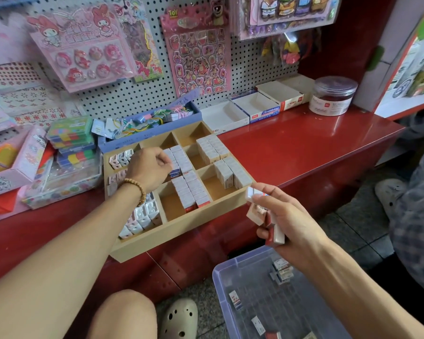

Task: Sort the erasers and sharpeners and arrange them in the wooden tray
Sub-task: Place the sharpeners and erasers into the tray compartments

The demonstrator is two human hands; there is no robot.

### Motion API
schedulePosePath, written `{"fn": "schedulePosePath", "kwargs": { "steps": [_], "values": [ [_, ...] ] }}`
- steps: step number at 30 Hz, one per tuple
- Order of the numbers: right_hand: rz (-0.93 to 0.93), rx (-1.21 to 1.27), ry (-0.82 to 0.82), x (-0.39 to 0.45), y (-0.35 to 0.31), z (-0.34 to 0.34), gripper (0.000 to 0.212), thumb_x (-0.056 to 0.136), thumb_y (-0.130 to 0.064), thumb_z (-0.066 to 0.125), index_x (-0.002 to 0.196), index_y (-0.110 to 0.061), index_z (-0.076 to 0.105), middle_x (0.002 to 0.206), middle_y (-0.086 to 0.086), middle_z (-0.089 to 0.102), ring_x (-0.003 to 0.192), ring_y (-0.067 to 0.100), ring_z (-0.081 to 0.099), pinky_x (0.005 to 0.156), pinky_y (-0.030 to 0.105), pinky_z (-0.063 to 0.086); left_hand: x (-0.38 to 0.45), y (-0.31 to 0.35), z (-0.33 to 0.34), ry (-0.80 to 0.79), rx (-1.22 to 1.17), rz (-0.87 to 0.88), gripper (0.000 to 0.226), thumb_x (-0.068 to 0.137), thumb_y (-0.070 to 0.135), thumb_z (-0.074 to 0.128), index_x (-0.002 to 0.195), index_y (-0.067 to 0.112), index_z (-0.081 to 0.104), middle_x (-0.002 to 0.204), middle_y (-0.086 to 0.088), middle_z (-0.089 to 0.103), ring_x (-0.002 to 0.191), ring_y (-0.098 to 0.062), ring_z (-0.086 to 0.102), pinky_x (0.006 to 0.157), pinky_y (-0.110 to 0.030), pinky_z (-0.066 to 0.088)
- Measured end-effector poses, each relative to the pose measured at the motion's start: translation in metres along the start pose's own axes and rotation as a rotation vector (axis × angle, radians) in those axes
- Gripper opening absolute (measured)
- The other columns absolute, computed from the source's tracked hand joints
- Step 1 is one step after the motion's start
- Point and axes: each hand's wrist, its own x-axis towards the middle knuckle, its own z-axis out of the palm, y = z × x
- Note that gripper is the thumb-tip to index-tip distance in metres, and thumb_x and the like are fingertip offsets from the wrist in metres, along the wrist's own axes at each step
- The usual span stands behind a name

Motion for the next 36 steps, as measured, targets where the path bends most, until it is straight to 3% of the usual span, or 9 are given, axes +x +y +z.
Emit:
{"fn": "schedulePosePath", "kwargs": {
  "steps": [2,4,7,9,11,15,21,29,36],
  "values": [
    [-0.039,-0.028,0.008,-0.002,0.001,0.002,0.022,0.091,-0.009,0.067,0.112,-0.016,0.065,0.075,0.0,0.064,0.054,0.008,0.053,0.044,0.024,0.036,-0.009,0.008,-0.004,0.136,0.172,0.102,0.008,0.086,0.019,0.068,0.079,0.023,0.067,0.074,0.006,0.065,0.082,-0.018,0.061,0.073,-0.034,0.054],
    [-0.081,-0.069,0.008,-0.003,0.001,0.002,0.025,0.09,-0.009,0.07,0.113,-0.017,0.065,0.078,0.0,0.064,0.056,0.008,0.054,0.045,0.023,0.038,-0.025,0.021,-0.006,0.172,0.063,0.216,0.009,0.087,0.021,0.066,0.079,0.022,0.069,0.07,0.008,0.065,0.073,-0.015,0.062,0.066,-0.031,0.053],
    [-0.17,-0.138,0.007,-0.006,0.0,0.005,0.022,0.089,-0.008,0.071,0.11,-0.013,0.065,0.077,-0.001,0.064,0.056,0.004,0.056,0.047,0.018,0.042,-0.061,0.048,-0.002,-0.169,-0.298,0.225,0.013,0.092,0.023,0.063,0.081,0.02,0.07,0.07,0.007,0.068,0.061,-0.013,0.067,0.056,-0.027,0.051],
    [-0.24,-0.17,0.011,-0.008,0.0,0.006,0.018,0.088,-0.005,0.071,0.105,-0.008,0.066,0.074,-0.002,0.066,0.056,0.002,0.059,0.049,0.014,0.045,-0.085,0.063,0.003,-0.438,-0.437,0.168,0.016,0.096,0.025,0.06,0.089,0.017,0.072,0.076,0.002,0.071,0.064,-0.014,0.07,0.056,-0.028,0.053],
    [-0.282,-0.168,0.009,-0.011,-0.002,0.006,0.02,0.085,-0.005,0.074,0.103,-0.005,0.067,0.075,0.002,0.07,0.061,0.004,0.063,0.054,0.015,0.05,-0.097,0.07,0.011,-0.549,-0.532,0.144,0.014,0.095,0.022,0.062,0.094,0.016,0.075,0.083,-0.004,0.074,0.073,-0.016,0.071,0.06,-0.028,0.056],
    [-0.295,-0.157,0.015,-0.015,-0.005,0.004,0.029,0.078,-0.009,0.08,0.105,-0.008,0.069,0.082,0.005,0.075,0.069,0.008,0.069,0.059,0.017,0.053,-0.104,0.072,0.016,-0.611,-0.721,0.01,0.015,0.091,0.011,0.066,0.106,0.007,0.071,0.094,-0.012,0.075,0.081,-0.019,0.072,0.064,-0.028,0.058],
    [-0.127,-0.149,0.11,-0.012,-0.005,-0.001,0.015,0.085,-0.005,0.073,0.099,-0.008,0.074,0.065,-0.002,0.066,0.05,0.004,0.056,0.044,0.019,0.037,-0.09,0.075,-0.004,-0.478,-0.91,-0.161,0.01,0.096,0.002,0.057,0.102,0.003,0.065,0.092,-0.015,0.072,0.067,-0.023,0.071,0.054,-0.021,0.057],
    [-0.003,-0.008,0.185,-0.005,-0.004,-0.004,0.012,0.093,-0.009,0.066,0.099,0.0,0.071,0.067,0.005,0.063,0.042,0.005,0.049,0.039,0.019,0.031,-0.039,0.034,-0.048,-0.117,-0.331,0.015,0.013,0.092,0.004,0.063,0.097,0.014,0.07,0.089,-0.007,0.069,0.073,-0.016,0.073,0.061,-0.024,0.058],
    [-0.019,0.002,0.191,-0.003,-0.001,-0.008,0.008,0.092,-0.009,0.067,0.093,-0.004,0.073,0.072,0.008,0.064,0.049,0.008,0.049,0.04,0.02,0.03,-0.013,0.026,-0.047,-0.177,0.102,0.251,0.013,0.09,0.009,0.064,0.095,0.016,0.073,0.075,0.0,0.069,0.065,-0.012,0.068,0.066,-0.026,0.056]
  ]
}}
